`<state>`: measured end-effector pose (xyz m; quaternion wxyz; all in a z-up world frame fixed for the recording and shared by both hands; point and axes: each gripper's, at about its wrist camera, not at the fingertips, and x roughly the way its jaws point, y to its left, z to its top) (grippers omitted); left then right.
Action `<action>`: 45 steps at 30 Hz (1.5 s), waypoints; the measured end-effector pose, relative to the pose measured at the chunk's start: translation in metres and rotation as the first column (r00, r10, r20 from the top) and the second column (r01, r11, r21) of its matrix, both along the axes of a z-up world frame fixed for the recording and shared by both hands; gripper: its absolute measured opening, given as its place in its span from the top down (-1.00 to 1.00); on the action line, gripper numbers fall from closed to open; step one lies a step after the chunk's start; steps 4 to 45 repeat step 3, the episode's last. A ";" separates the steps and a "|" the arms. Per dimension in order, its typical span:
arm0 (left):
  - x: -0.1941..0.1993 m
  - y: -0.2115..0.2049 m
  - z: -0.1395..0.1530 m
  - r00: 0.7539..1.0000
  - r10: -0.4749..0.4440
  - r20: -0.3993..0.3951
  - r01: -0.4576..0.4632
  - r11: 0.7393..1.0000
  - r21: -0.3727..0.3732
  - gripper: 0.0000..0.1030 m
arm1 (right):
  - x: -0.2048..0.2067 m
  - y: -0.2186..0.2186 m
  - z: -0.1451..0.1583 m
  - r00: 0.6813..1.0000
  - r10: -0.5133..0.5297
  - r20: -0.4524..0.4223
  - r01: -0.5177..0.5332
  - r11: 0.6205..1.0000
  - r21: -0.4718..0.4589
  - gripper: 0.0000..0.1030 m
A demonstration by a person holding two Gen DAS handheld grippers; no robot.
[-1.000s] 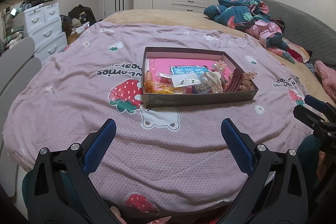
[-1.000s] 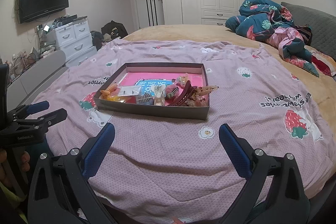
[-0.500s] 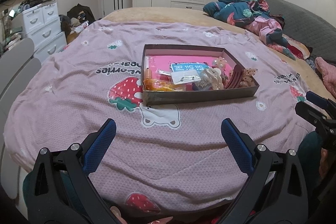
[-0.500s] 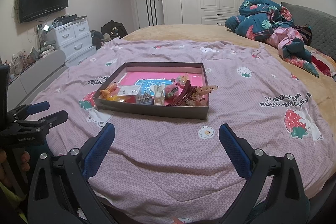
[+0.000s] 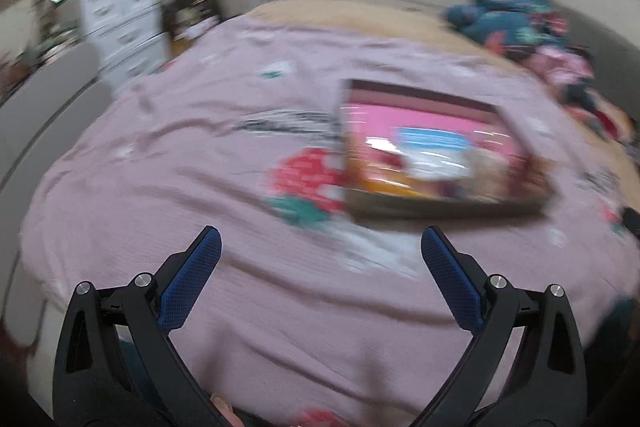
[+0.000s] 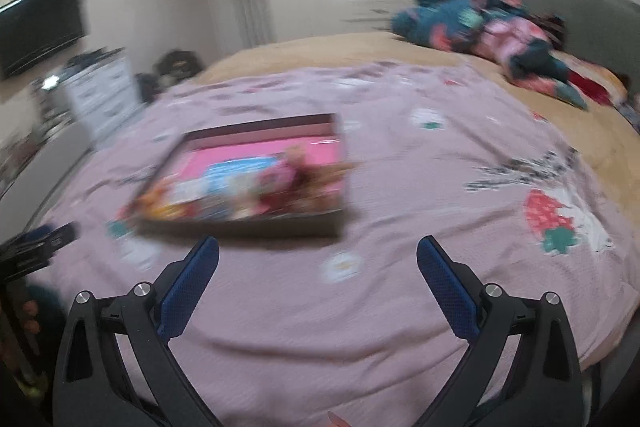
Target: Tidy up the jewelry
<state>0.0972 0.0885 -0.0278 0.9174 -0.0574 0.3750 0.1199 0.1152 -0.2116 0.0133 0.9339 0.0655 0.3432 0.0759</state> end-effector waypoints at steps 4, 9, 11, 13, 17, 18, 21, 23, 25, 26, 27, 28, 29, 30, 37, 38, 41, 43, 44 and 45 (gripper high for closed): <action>0.038 0.052 -0.010 0.985 0.165 -0.049 -0.164 0.986 0.026 -0.82 | 0.050 -0.048 -0.013 0.986 -0.163 -0.046 0.162 0.986 -0.026 -0.92; 0.038 0.052 -0.010 0.985 0.165 -0.049 -0.164 0.986 0.026 -0.82 | 0.050 -0.048 -0.013 0.986 -0.163 -0.046 0.162 0.986 -0.026 -0.92; 0.038 0.052 -0.010 0.985 0.165 -0.049 -0.164 0.986 0.026 -0.82 | 0.050 -0.048 -0.013 0.986 -0.163 -0.046 0.162 0.986 -0.026 -0.92; 0.038 0.052 -0.010 0.985 0.165 -0.049 -0.164 0.986 0.026 -0.82 | 0.050 -0.048 -0.013 0.986 -0.163 -0.046 0.162 0.986 -0.026 -0.92; 0.038 0.052 -0.010 0.985 0.165 -0.049 -0.164 0.986 0.026 -0.82 | 0.050 -0.048 -0.013 0.986 -0.163 -0.046 0.162 0.986 -0.026 -0.92; 0.038 0.052 -0.010 0.985 0.165 -0.049 -0.164 0.986 0.026 -0.82 | 0.050 -0.048 -0.013 0.986 -0.163 -0.046 0.162 0.986 -0.026 -0.92; 0.038 0.052 -0.010 0.985 0.165 -0.049 -0.164 0.986 0.026 -0.82 | 0.050 -0.048 -0.013 0.986 -0.163 -0.046 0.162 0.986 -0.026 -0.92; 0.038 0.052 -0.010 0.985 0.165 -0.049 -0.164 0.986 0.026 -0.82 | 0.050 -0.048 -0.013 0.986 -0.163 -0.046 0.162 0.986 -0.026 -0.92; 0.038 0.052 -0.010 0.985 0.165 -0.049 -0.164 0.986 0.026 -0.82 | 0.050 -0.048 -0.013 0.986 -0.163 -0.046 0.162 0.986 -0.026 -0.92; 0.038 0.052 -0.010 0.985 0.165 -0.049 -0.164 0.986 0.026 -0.82 | 0.050 -0.048 -0.013 0.986 -0.163 -0.046 0.162 0.986 -0.026 -0.92; 0.038 0.052 -0.010 0.985 0.165 -0.049 -0.164 0.986 0.026 -0.82 | 0.050 -0.048 -0.013 0.986 -0.163 -0.046 0.162 0.986 -0.026 -0.92; 0.038 0.052 -0.010 0.985 0.165 -0.049 -0.164 0.986 0.026 -0.82 | 0.050 -0.048 -0.013 0.986 -0.163 -0.046 0.162 0.986 -0.026 -0.92; 0.038 0.052 -0.010 0.985 0.165 -0.049 -0.164 0.986 0.026 -0.82 | 0.050 -0.048 -0.013 0.986 -0.163 -0.046 0.162 0.986 -0.026 -0.92; 0.038 0.052 -0.010 0.985 0.165 -0.049 -0.164 0.986 0.026 -0.82 | 0.050 -0.048 -0.013 0.986 -0.163 -0.046 0.162 0.986 -0.026 -0.92; 0.038 0.052 -0.010 0.985 0.165 -0.049 -0.164 0.986 0.026 -0.82 | 0.050 -0.048 -0.013 0.986 -0.163 -0.046 0.162 0.986 -0.026 -0.92; 0.038 0.052 -0.010 0.985 0.165 -0.049 -0.164 0.986 0.026 -0.82 | 0.050 -0.048 -0.013 0.986 -0.163 -0.046 0.162 0.986 -0.026 -0.92; 0.038 0.052 -0.010 0.985 0.165 -0.049 -0.164 0.986 0.026 -0.82 | 0.050 -0.048 -0.013 0.986 -0.163 -0.046 0.162 0.986 -0.026 -0.92; 0.038 0.052 -0.010 0.985 0.165 -0.049 -0.164 0.986 0.026 -0.82 | 0.050 -0.048 -0.013 0.986 -0.163 -0.046 0.162 0.986 -0.026 -0.92; 0.038 0.052 -0.010 0.985 0.165 -0.049 -0.164 0.986 0.026 -0.82 | 0.050 -0.048 -0.013 0.986 -0.163 -0.046 0.162 0.986 -0.026 -0.92; 0.038 0.052 -0.010 0.985 0.165 -0.049 -0.164 0.986 0.026 -0.82 | 0.050 -0.048 -0.013 0.986 -0.163 -0.046 0.162 0.986 -0.026 -0.92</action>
